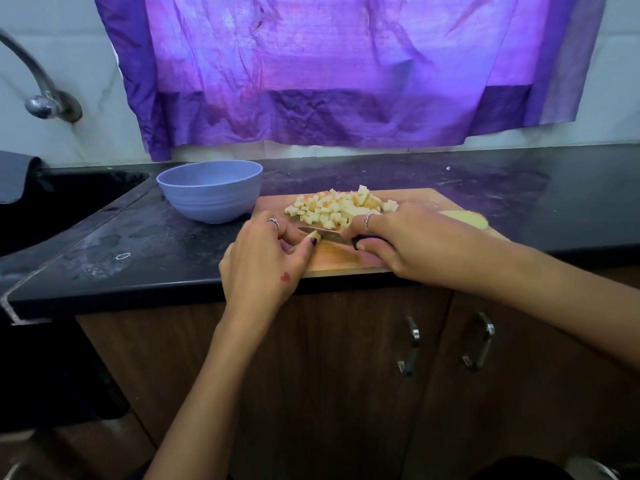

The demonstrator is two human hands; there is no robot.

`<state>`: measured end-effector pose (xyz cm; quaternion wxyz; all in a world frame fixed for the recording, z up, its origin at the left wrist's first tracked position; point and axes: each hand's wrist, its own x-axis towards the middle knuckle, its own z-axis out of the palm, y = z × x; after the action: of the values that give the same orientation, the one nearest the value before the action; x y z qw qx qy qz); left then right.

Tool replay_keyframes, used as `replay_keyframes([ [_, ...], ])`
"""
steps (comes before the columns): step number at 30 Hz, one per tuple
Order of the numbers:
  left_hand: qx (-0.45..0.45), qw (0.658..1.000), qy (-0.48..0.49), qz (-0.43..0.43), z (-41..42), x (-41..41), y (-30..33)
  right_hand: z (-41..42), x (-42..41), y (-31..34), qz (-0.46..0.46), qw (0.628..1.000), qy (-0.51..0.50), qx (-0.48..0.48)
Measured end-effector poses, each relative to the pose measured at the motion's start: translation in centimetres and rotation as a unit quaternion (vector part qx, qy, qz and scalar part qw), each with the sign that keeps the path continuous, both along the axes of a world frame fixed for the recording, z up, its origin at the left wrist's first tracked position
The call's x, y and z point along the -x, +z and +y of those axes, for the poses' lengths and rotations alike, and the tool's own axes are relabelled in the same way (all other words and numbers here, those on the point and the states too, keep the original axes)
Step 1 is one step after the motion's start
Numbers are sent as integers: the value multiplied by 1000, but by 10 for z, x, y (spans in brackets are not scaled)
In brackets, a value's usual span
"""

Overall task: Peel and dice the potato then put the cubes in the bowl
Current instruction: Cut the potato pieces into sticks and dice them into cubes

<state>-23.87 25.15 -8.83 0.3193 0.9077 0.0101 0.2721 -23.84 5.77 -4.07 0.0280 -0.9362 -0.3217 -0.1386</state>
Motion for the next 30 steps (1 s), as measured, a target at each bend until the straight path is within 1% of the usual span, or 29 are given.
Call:
replay_keyframes([
  [4, 3, 1000, -2, 14, 4, -2, -1, -17, 11, -3, -21, 1000, -16, -12],
  [6, 14, 1000, -7, 16, 4, -2, -1, -19, 15, -3, -30, 997, -35, -58],
  [9, 28, 999, -11, 14, 3, -1, 1, -11, 15, -7, -21, 992, -36, -123],
  [15, 24, 1000, -1, 10, 4, -2, -2, -1, 14, -7, -22, 991, -42, -123],
  [19, 23, 1000, -3, 10, 4, -2, -2, 2, 12, -7, -2, 990, -39, -136],
  [30, 18, 1000, -3, 9, 3, -1, -1, 4, 8, -9, 14, 987, -32, -157],
])
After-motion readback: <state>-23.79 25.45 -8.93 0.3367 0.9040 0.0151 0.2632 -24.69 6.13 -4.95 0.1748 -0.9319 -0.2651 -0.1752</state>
